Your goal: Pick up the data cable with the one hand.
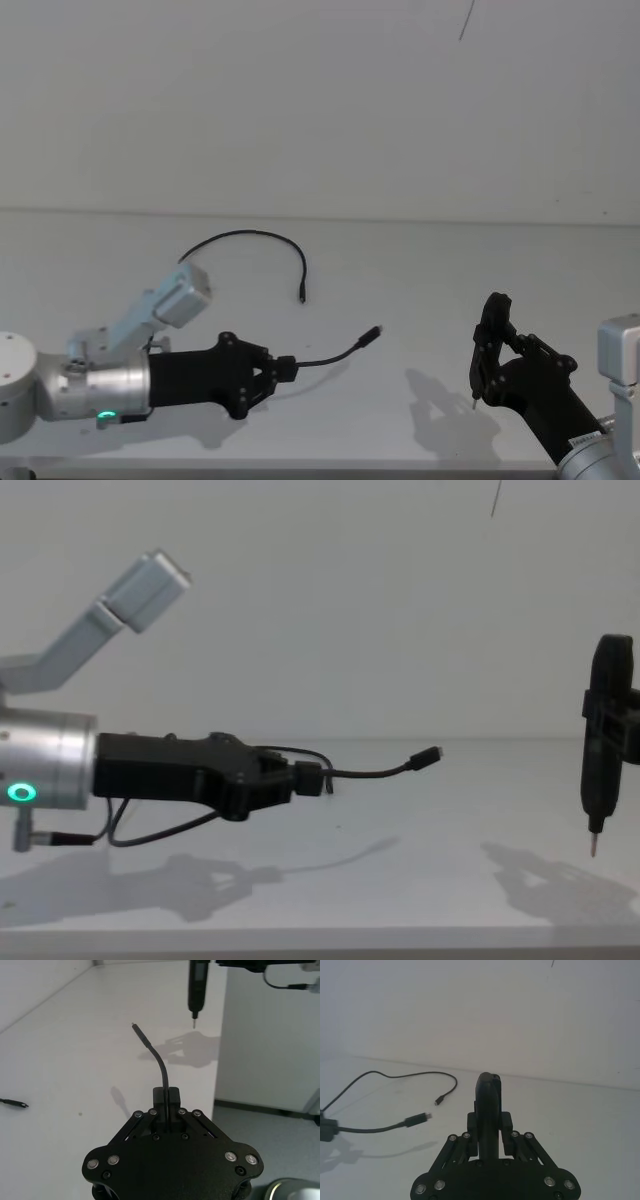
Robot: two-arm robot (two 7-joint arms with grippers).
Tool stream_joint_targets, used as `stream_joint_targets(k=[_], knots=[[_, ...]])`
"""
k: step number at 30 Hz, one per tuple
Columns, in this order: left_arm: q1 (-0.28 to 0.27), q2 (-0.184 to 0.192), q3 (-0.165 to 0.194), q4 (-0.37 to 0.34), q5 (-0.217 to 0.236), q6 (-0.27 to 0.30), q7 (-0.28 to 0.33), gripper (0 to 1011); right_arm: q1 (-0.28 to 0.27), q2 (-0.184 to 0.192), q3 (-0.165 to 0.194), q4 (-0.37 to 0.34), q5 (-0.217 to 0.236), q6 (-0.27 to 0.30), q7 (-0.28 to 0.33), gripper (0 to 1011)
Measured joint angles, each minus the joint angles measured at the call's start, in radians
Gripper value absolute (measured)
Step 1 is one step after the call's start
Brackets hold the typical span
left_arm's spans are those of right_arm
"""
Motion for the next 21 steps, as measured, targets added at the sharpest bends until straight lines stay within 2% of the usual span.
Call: stream_joint_targets(k=[7, 21], knots=[[0.007, 0.04, -0.003, -0.014, -0.026, -0.015, -0.058, 44, 0.0, 0.0, 0.0, 0.0, 0.0, 0.0, 0.0, 269], [-0.002, 0.036, 0.013, 0.017, -0.046, -0.038, -0.104, 44, 0.0, 0.0, 0.0, 0.0, 0.0, 0.0, 0.0, 269]])
